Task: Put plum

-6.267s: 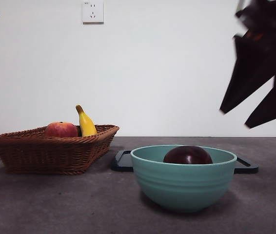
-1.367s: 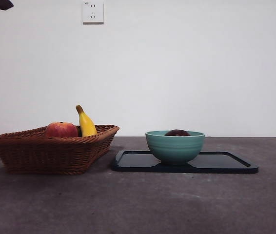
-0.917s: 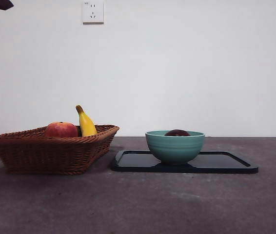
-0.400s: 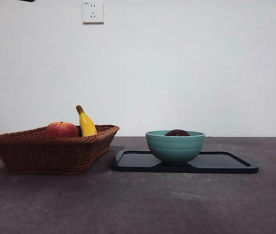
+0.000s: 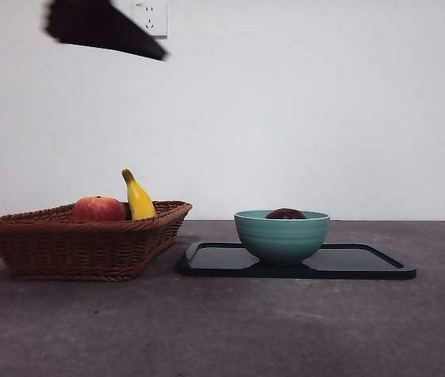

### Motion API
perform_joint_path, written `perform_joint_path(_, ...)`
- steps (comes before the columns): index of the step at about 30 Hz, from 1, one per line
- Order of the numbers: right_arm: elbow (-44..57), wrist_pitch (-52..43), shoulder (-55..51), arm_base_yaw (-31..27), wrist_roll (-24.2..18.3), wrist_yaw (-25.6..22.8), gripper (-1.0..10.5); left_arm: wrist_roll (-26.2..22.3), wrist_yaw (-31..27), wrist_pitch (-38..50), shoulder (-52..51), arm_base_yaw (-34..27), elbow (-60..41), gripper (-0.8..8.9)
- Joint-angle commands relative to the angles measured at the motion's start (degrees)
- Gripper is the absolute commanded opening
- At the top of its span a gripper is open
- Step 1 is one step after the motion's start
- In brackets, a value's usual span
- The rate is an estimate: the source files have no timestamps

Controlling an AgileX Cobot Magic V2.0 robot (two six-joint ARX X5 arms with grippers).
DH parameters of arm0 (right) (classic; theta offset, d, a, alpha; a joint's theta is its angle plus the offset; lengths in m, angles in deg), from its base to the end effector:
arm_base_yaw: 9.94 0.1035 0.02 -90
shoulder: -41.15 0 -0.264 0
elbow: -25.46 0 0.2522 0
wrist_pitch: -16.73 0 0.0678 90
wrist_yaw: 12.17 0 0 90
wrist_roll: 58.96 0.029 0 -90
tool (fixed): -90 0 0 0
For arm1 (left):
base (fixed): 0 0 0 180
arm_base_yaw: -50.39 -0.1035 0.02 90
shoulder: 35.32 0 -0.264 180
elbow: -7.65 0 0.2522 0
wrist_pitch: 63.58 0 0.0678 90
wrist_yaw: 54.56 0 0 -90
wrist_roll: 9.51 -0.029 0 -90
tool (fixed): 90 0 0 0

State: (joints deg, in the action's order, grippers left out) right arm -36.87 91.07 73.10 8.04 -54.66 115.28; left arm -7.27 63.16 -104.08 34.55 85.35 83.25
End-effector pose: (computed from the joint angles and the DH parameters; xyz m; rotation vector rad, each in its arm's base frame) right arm 0.0696 0.0411 0.3077 0.2004 0.8200 0.8889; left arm 0.2028 -0.1582 0.3232 0.0062 0.6566 -1.0461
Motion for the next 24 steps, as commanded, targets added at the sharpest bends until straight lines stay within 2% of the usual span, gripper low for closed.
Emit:
perform_joint_path(1, -0.37, -0.57, 0.13, 0.26, -0.37, 0.15, 2.6, -1.75, -2.12, 1.07, 7.85, 1.49, 7.5, 3.71)
perform_joint_path(12, -0.37, -0.59, 0.13, 0.26, -0.48, 0.13, 2.6, -7.41, -9.92, 1.07, 32.61, 4.17, 28.7, 3.71)
perform_joint_path(19, -0.37, -0.61, 0.13, 0.26, -0.48, 0.09, 2.6, -8.94, -13.2, 1.09, 42.53, 4.35, 34.95, 3.71)
perform_joint_path(24, -0.37, -0.72, 0.13, 0.26, -0.48, 0.09, 2.6, -9.29, -13.75, 3.15, 46.82, 4.59, 35.5, 3.71)
